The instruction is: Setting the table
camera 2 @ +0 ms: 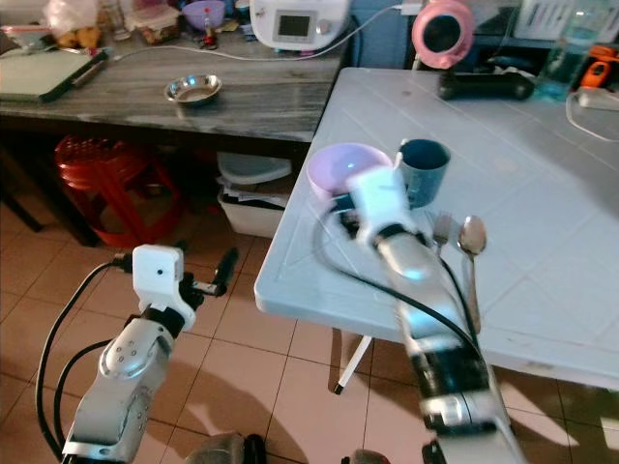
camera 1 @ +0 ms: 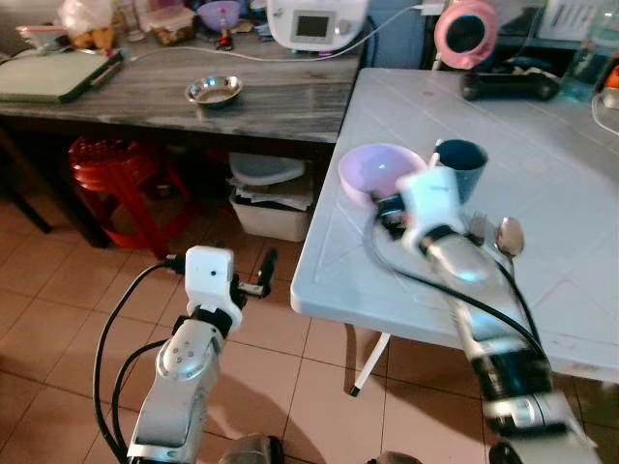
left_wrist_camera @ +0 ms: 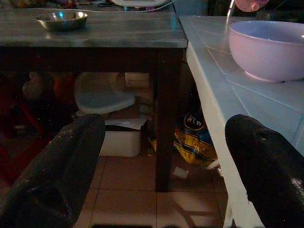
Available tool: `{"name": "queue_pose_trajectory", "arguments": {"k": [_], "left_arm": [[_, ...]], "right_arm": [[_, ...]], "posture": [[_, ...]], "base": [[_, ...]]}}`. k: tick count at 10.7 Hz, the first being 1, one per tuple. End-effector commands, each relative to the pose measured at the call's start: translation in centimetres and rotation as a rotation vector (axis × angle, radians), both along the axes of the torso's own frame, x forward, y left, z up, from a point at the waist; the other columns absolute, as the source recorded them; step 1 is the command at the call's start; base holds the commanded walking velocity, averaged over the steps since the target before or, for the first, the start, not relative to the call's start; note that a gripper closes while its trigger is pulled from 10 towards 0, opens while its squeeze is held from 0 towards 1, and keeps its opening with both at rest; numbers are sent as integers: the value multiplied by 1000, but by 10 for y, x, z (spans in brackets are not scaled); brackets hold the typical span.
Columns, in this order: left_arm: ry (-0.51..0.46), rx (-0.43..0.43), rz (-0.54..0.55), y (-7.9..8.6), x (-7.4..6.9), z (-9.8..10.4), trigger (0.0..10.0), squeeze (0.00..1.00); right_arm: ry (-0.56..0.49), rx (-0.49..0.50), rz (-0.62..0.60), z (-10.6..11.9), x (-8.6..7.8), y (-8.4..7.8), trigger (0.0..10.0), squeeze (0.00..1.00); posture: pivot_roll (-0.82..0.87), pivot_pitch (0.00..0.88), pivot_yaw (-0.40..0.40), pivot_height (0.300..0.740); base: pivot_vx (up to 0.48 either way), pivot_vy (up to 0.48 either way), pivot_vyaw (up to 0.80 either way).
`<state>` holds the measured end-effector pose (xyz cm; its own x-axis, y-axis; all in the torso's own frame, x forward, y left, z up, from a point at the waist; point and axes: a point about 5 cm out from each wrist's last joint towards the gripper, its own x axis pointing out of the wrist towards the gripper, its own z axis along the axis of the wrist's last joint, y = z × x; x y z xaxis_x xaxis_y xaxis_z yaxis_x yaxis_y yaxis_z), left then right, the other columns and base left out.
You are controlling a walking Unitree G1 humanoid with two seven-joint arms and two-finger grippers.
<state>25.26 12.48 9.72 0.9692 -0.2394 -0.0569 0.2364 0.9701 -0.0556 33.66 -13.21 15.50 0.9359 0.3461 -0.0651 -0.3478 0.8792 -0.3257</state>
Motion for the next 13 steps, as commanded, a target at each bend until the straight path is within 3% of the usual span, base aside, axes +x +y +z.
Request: {"name": "queue_pose_trajectory", "arguments": {"k": [1, 3, 9, 10, 11, 13], "left_arm": [[-3, 23, 12, 4, -1, 2, 10000, 0], [13, 32, 12, 5, -4, 1, 10000, 0], [52, 37, -1, 6, -9, 0, 10000, 0], [53, 37, -3, 5, -10, 0, 10000, 0], [57, 38, -6, 5, -10, 0, 10000, 0], [63, 38, -10, 5, -10, 0, 10000, 0]], "right_arm": [[-7, -49, 45, 4, 5, 4, 10000, 0], [-14, -179, 155, 8, 15, 5, 10000, 0], [109, -359, 206, 5, 38, -11, 10000, 0], [116, -370, 209, 3, 38, -12, 9098, 0], [137, -392, 216, -2, 38, -14, 0, 0], [104, -509, 235, -6, 39, -18, 0, 0]], "posture": [[-13, 70, 70, 740], [-1, 86, 68, 740], [8, 127, 68, 740], [9, 129, 69, 740], [9, 130, 70, 740], [9, 130, 69, 740]], "base": [[0, 0, 0], [0, 0, 0], [0, 0, 0], [0, 0, 0], [0, 0, 0], [0, 0, 0]]}}
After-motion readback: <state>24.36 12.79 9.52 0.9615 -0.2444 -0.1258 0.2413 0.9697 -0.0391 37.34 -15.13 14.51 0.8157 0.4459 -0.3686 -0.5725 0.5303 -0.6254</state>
